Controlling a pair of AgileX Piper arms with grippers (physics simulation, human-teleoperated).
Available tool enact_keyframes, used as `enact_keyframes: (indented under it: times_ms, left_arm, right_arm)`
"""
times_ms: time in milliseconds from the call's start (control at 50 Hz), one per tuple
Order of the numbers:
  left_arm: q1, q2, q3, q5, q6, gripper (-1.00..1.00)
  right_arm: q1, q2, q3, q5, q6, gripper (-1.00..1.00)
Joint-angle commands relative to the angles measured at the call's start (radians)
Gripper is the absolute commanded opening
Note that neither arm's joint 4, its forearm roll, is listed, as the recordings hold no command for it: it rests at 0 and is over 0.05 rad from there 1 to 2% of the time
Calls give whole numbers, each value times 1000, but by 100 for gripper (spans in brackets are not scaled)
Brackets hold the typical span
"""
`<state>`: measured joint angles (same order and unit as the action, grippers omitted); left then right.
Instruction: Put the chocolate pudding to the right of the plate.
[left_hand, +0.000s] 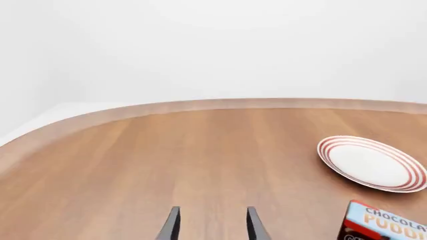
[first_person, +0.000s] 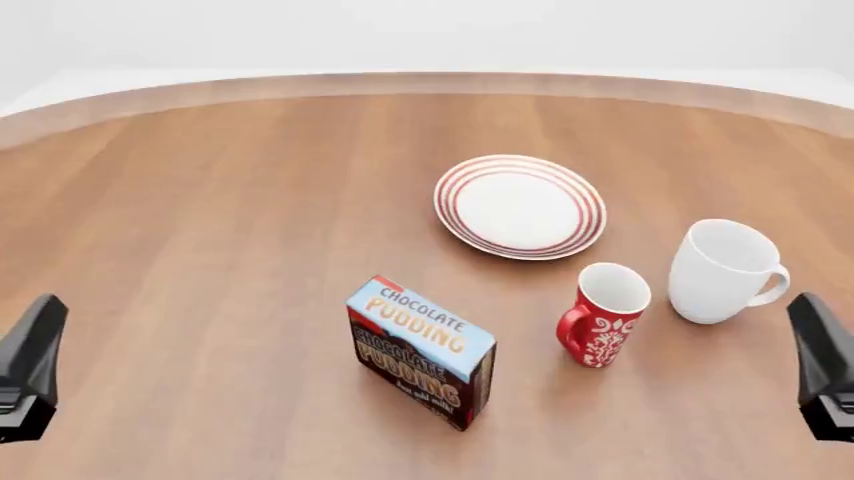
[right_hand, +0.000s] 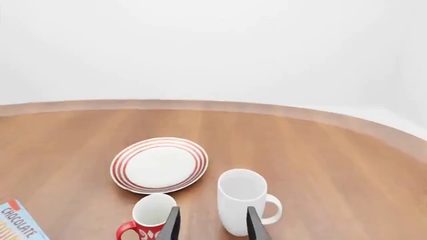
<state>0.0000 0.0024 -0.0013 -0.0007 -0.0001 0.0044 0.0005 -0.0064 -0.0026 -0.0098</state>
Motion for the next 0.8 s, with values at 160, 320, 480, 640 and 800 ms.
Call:
enact_keyframes:
  times_ms: [160,320,480,640,800]
  left_arm:
    - [0,5,-2,-2,0,100]
    - [0,5,-2,-2,-1,100]
    - [0,6,-2,-3,-1,100]
    - [0,5,-2,-2,0,100]
    - [0,5,-2,-2,0,100]
  right_arm:
    - [39,1,4,10,-58,100]
    - [58,80,3,-62,-63,100]
    - [42,137,-238,122,-60,100]
    - [130,299,-529,257,-77,100]
    - [247,498,-708,305,-116,100]
